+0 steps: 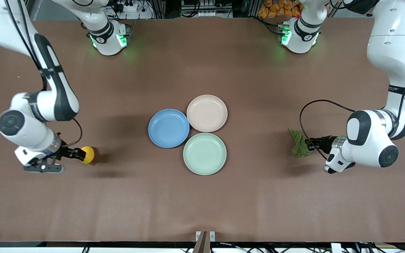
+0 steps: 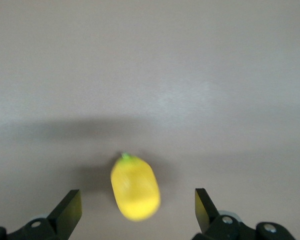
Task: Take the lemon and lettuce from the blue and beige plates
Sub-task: 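Lower the lemon and lettuce onto the table beside the plates, open both grippers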
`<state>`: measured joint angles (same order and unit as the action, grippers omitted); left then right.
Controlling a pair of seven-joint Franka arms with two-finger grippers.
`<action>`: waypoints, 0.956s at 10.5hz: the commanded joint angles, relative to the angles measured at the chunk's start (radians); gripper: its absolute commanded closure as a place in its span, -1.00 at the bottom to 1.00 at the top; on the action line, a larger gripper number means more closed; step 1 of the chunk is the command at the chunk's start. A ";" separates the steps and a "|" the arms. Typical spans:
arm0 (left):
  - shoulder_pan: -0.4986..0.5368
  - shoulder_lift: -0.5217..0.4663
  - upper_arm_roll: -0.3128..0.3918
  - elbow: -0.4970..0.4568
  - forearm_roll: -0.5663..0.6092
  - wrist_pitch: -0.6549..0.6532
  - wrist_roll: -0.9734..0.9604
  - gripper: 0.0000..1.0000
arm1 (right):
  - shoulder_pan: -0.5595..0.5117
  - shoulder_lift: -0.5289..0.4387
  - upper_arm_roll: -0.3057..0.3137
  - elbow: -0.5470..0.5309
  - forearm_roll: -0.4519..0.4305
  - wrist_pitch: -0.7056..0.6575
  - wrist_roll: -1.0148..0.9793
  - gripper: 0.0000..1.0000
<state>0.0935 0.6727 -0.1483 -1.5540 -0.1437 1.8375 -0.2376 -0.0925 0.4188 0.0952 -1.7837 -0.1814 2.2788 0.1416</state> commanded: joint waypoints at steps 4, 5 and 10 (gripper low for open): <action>-0.011 -0.134 -0.016 0.031 0.125 0.002 -0.002 -1.00 | -0.012 -0.161 0.008 0.019 0.132 -0.105 -0.011 -1.00; -0.009 -0.166 -0.016 0.035 0.127 0.002 0.004 -1.00 | -0.007 -0.190 0.000 0.053 0.147 -0.173 -0.011 -1.00; -0.009 -0.347 -0.014 0.049 0.130 -0.008 0.018 -1.00 | 0.077 -0.320 -0.097 0.116 0.134 -0.399 -0.060 -1.00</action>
<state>0.0848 0.3937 -0.1637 -1.4860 -0.0361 1.8417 -0.2354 -0.0334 0.1297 0.0241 -1.6680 -0.0591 1.9103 0.1240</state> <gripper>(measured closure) 0.000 0.000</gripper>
